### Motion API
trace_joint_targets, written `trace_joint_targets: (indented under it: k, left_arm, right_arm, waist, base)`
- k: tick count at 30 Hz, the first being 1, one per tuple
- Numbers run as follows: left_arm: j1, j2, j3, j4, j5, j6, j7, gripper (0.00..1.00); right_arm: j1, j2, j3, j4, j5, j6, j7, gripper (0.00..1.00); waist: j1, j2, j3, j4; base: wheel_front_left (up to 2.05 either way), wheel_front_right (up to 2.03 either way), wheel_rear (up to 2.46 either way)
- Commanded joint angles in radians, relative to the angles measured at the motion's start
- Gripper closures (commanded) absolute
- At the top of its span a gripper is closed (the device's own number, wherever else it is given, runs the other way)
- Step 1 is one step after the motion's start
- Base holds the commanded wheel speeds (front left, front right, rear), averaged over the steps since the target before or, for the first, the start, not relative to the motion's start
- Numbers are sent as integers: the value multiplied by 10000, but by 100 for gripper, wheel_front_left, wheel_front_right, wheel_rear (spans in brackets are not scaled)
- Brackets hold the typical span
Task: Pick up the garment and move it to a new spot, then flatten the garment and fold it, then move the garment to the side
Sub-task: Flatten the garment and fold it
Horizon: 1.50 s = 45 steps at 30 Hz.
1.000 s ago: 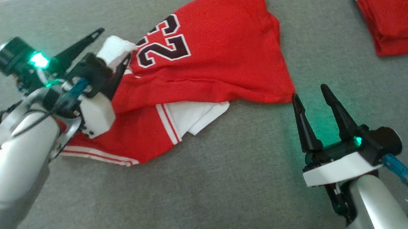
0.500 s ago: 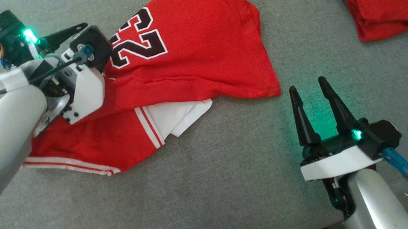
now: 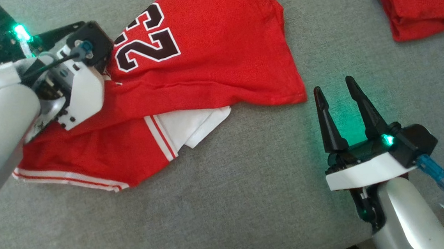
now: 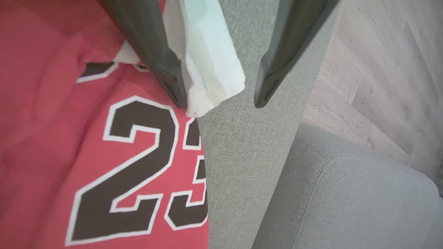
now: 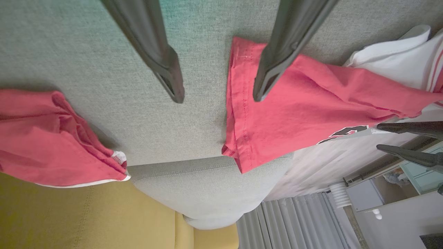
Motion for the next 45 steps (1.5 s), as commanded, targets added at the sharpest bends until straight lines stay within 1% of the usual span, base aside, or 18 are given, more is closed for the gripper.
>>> trace_joint_targets:
  k: [1, 2, 3, 4, 10, 16, 22, 29, 35, 39, 44, 45]
  left_arm:
    - [-599, 392, 428, -157, 103, 22, -234, 20]
    - [-629, 375, 413, -128, 133, 22, -325, 58]
    - [-664, 359, 389, -96, 152, 22, -385, 81]
    - [-699, 342, 362, -67, 160, 22, -432, 100]
    - [-784, 335, 210, 58, 48, 22, -572, 100]
    - [-643, 363, 328, -158, -153, 113, -1114, 100]
    - [-293, 697, 632, -864, -304, 438, -2165, 100]
    - [174, 1065, 1012, -1983, -500, 964, -3188, 100]
    - [307, 1166, 1074, -2594, -320, 1293, -3568, 100]
    - [358, 1150, 1057, -2773, -322, 1373, -3630, 100]
    - [422, 1142, 1048, -2802, -353, 1445, -3741, 100]
    - [431, 1149, 1048, -2800, -357, 1457, -3761, 100]
  right_arm:
    - [-90, -35, 255, -318, 102, -7, -36, 0]
    - [-104, -35, 263, -317, 106, -7, -36, 0]
    - [-114, -35, 265, -316, 110, -7, -36, 0]
    - [-120, -35, 264, -311, 112, -7, -36, 0]
    - [-86, -35, 220, -278, 73, -7, -36, 0]
    - [21, -35, 157, -160, -56, -7, -36, 0]
    - [151, -35, 65, -67, -76, -7, -36, 0]
    - [410, -35, -262, 282, -260, -7, -36, 0]
    - [372, -36, -731, 973, -637, -7, -36, 0]
    - [103, -38, -895, 1682, -761, -7, -36, 0]
    - [-168, -131, -714, 2337, -685, -7, -36, 0]
    - [-191, -147, -711, 2398, -664, -7, -36, 20]
  waist:
    - [0, 0, 39, -9]
    - [0, 0, 56, -9]
    - [0, 0, 70, -7]
    - [0, 0, 77, -3]
    - [0, 0, 9, 58]
    - [0, 0, -280, 282]
    - [0, 0, -644, 605]
    - [0, 0, -926, 1251]
    - [0, 0, -1031, 1699]
    - [0, 0, -1030, 1898]
    - [0, 0, -1036, 2075]
    - [0, 0, -1034, 2103]
  base:
    - [0, 0, 0]
    - [0, 0, 0]
    - [0, 0, 0]
    - [0, 0, 0]
    - [0, 0, 0]
    - [0, 0, 0]
    - [0, 0, 0]
    - [0, 0, 0]
    - [0, 0, 0]
    - [0, 0, 0]
    - [0, 0, 0]
    - [0, 0, 0]
